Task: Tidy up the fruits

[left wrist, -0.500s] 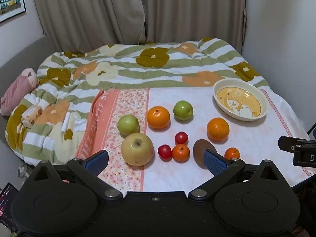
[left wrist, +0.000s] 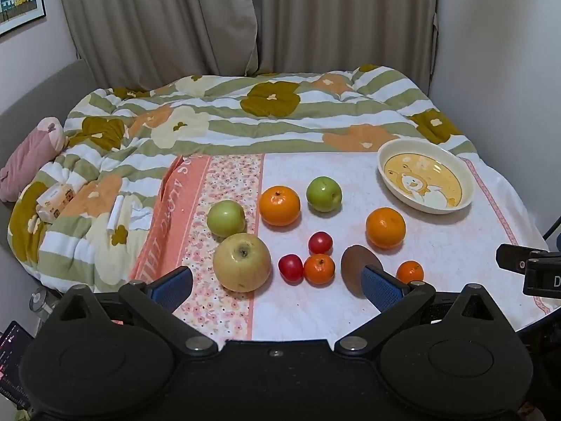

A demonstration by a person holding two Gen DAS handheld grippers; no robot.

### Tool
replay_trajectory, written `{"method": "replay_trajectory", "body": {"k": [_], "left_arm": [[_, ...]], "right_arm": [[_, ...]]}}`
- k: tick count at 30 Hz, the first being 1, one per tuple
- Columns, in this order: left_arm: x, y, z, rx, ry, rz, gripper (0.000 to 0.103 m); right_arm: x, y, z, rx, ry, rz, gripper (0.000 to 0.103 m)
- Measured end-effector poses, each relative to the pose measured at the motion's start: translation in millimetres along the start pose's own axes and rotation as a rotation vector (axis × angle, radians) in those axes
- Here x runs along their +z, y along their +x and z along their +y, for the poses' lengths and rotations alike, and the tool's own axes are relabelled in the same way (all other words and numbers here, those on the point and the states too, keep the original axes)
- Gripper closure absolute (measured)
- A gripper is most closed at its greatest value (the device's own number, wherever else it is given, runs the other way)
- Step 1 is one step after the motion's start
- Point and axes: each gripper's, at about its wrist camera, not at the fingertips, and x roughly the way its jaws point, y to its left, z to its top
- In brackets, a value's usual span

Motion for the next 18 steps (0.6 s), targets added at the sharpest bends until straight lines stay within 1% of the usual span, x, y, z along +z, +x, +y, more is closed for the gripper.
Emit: {"method": "replay_trajectory", "body": {"k": [3,10,13,18], "left_arm": [[1.8,-0.2,-0.7,0.004,0.001,0.001,0.0],[1.5,-0.6,0.0,0.005,-0.006,-0.004,0.0],[1.3,-0.2,2.3,-0.01,-0.017,-0.005,0.0],[1.0,1.7,2.6,-0.01,-0.015,-0.001,0.0]], "right_arm": [[6.9,0.8,-5.4,0.007,0.007,0.007,0.0],[7.6,-3.8,-7.1,0.003,0.006,0.009,0.0],[7.6,-3.9,-6.2,0.004,0.006,0.008,0.0],[6.7,-3.4,-5.5,0.005,0.005,0.007,0.0]]}}
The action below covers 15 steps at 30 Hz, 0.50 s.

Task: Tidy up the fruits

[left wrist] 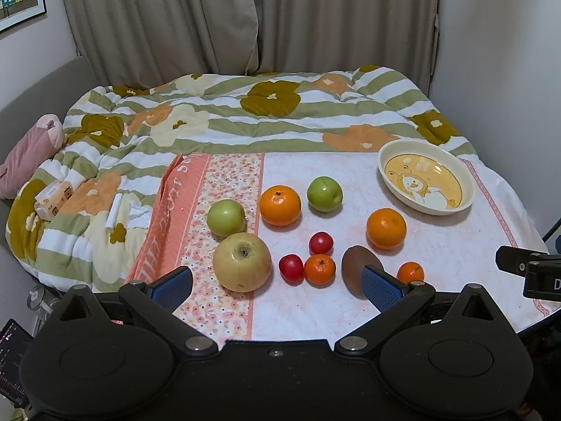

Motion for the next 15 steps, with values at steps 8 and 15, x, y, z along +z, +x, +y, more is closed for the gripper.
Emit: {"method": "replay_trajectory", "body": {"k": [8,15], "left_arm": [[-0.9,0.4,5.6,-0.004,-0.013,-0.009,0.0],[-0.1,0.8,6.7,-0.004,-0.013,-0.012,0.0]], "right_arm": [[1.2,4.0,5.0,0.008,-0.004,0.008,0.0],[1.0,6.8,8.1,0.009,-0.006,0.002,0.0]]}}
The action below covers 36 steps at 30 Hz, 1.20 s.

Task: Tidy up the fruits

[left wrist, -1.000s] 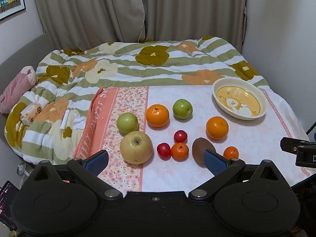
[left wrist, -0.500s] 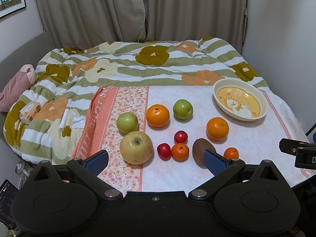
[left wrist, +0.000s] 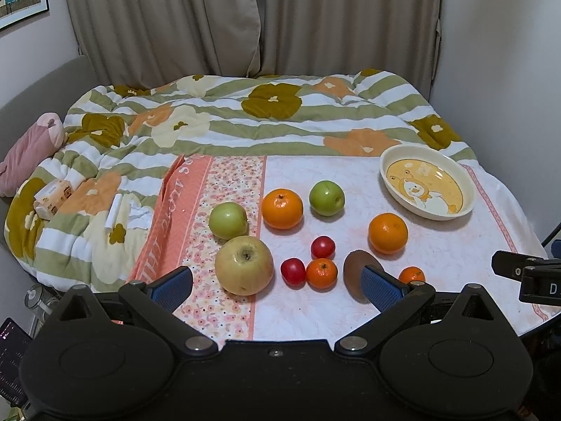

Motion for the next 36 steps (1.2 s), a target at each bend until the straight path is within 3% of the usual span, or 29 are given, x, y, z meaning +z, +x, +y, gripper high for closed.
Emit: {"method": "replay_trajectory", "body": {"k": [36], "left_arm": [[7.2,3.1,2.7,0.005,-0.002,-0.005,0.0]], "right_arm": [[1.3,-0.3,-0.4,0.001,0.009,0.001,0.0]]}}
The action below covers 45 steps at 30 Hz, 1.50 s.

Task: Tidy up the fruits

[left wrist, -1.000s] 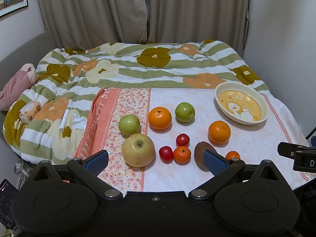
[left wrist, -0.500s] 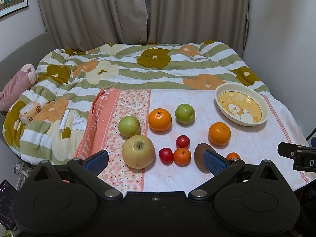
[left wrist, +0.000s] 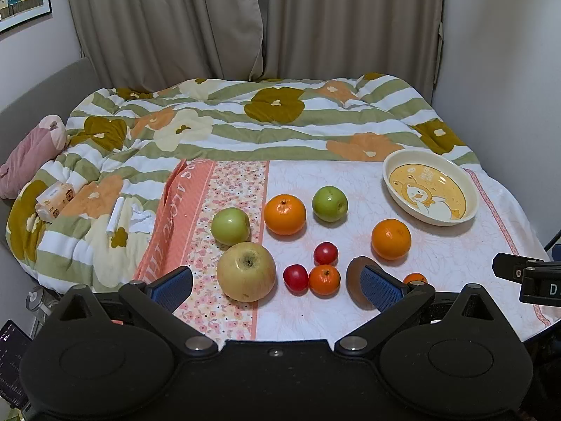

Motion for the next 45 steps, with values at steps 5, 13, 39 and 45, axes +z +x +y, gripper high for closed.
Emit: {"method": "replay_trajectory", "body": {"k": [5,13,39,45], "left_arm": [[-0.3,-0.1,0.0,0.0,0.001,0.0,0.0],[-0.4,-0.3,-0.2,0.001,-0.001,0.0,0.0],[-23.0,48.3,22.4,0.049,0.076,-0.046,0.0],[-35.2,80.1,34.7,0.001,0.181,-0.043,0.0]], "right_arm": [[0.1,0.3,-1.2,0.0,0.001,0.0,0.0],[-0.4,0.5,-1.2,0.001,0.001,0.001,0.0],[-15.9,59.6,46.4,0.24,-0.136,0.012,0.0],[-34.6,85.6,68.7,0.219,-0.086,-0.003,0.0]]}}
